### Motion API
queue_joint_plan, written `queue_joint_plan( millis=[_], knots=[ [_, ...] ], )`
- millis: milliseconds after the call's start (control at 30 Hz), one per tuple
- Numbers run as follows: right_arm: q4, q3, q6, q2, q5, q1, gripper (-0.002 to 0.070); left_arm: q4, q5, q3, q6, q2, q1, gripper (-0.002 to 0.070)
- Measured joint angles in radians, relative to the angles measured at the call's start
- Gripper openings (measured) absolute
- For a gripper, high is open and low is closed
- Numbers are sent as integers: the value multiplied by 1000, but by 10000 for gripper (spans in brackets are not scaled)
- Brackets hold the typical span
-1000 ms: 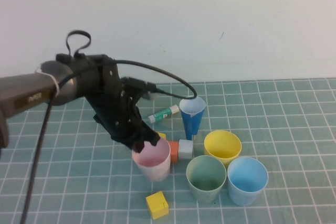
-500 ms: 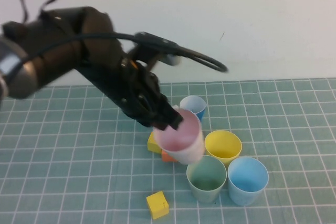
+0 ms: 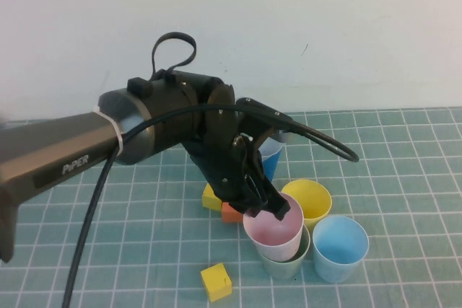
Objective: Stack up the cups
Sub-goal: Place the pink cup on the green cup
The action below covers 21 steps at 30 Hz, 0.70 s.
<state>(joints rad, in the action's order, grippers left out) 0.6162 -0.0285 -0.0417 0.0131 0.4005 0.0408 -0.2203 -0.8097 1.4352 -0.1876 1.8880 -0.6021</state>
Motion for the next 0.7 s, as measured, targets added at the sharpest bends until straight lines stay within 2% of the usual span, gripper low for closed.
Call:
queue_joint_plan(
  millis=[200, 300, 367, 467, 567, 633, 700],
  knots=[
    [13, 0, -8, 0, 2, 0, -3, 7, 32, 0, 25, 38, 0, 6],
    [22, 0, -20, 0, 2, 0, -3, 7, 45, 0, 30, 42, 0, 44],
    [37, 0, -45, 0, 5, 0, -2, 6, 52, 0, 34, 42, 0, 129],
    [80, 0, -105, 0, 9, 0, -2, 4, 52, 13, 38, 42, 0, 302],
    [141, 0, -180, 0, 21, 0, -2, 4, 43, 29, 42, 29, 0, 389],
    [156, 15, -232, 0, 37, 0, -2, 8, 34, 29, 42, 2, 0, 379],
    [150, 58, -268, 0, 49, 0, -2, 32, 26, 29, 42, -39, 0, 305]
  ],
)
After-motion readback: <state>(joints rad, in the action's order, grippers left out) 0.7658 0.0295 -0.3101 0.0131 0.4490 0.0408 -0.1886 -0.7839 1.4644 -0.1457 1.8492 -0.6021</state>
